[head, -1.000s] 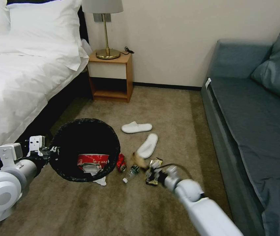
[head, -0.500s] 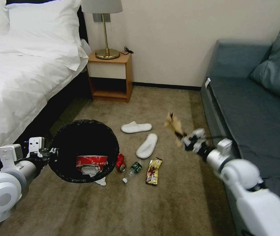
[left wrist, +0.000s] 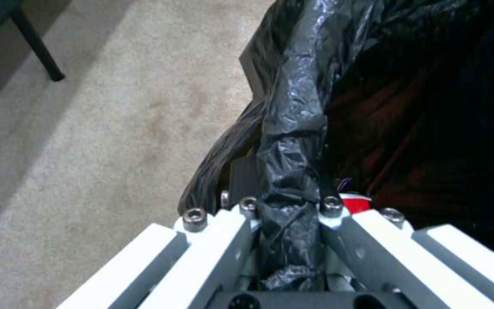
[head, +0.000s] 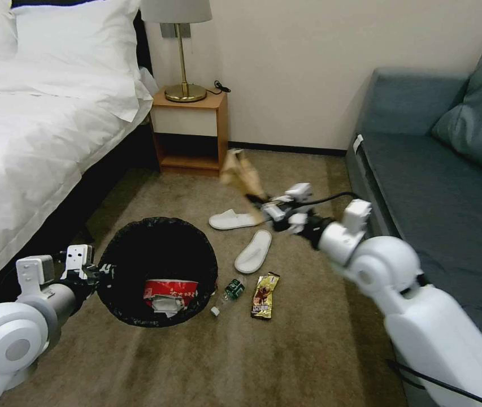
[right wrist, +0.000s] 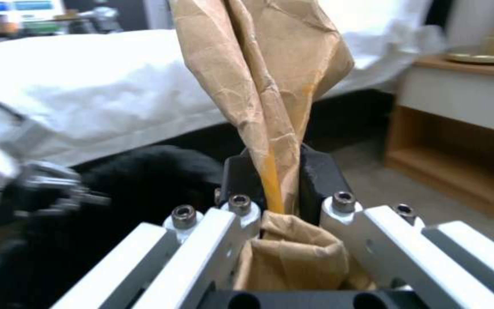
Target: Pick up the trash bin, then pick up the garbage on the floor and place it into the trash bin.
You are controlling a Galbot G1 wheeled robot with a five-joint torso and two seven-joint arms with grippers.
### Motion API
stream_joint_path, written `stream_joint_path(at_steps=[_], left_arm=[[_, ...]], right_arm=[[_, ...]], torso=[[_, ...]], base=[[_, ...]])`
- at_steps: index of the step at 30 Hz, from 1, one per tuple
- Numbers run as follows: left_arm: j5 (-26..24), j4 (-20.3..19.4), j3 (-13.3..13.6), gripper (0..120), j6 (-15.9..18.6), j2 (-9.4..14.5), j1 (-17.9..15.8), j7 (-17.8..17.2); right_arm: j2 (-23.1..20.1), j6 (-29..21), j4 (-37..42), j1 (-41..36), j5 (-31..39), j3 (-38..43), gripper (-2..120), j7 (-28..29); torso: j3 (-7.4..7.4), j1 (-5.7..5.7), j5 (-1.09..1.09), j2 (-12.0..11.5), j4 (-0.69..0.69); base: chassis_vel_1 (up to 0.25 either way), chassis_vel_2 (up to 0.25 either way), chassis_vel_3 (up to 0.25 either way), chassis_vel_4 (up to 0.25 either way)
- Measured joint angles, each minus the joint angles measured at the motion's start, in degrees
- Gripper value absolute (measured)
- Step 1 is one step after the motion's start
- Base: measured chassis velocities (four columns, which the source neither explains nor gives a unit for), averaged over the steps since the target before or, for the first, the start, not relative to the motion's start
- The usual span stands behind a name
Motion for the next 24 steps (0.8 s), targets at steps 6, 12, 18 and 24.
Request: stream_joint_path(at_steps=[6,12,18,24], left_arm=[[-1.9,0.0,0.4,2,0.0,0.3,0.1,-0.7],[-2.2,0.0,0.6,2,0.0,0.2,0.1,-1.1],[-2.3,0.1,1.1,2,0.0,0.4,-0.1,-1.2],[-2.2,0.1,1.9,2,0.0,0.3,-0.2,-1.5]], right_arm=[[1.1,-0.2,0.3,3.5,1.2,-7.4,8,1.2],[1.5,-0.3,-0.2,4.6,1.3,-12.1,8,2.0],[3.1,-0.5,-0.4,4.5,0.0,-14.7,26,5.0],[3.6,-0.5,-0.1,4.4,-0.9,-16.1,48,5.3]], torso=[[0.0,0.0,0.0,0.0,0.0],[0.0,0.0,0.0,0.0,0.0],[0.0,0.0,0.01,0.0,0.0],[0.0,0.0,0.01,0.0,0.0]], base=[[0.0,0.0,0.0,0.0],[0.0,0.0,0.0,0.0],[0.0,0.0,0.0,0.0],[0.0,0.0,0.0,0.0]])
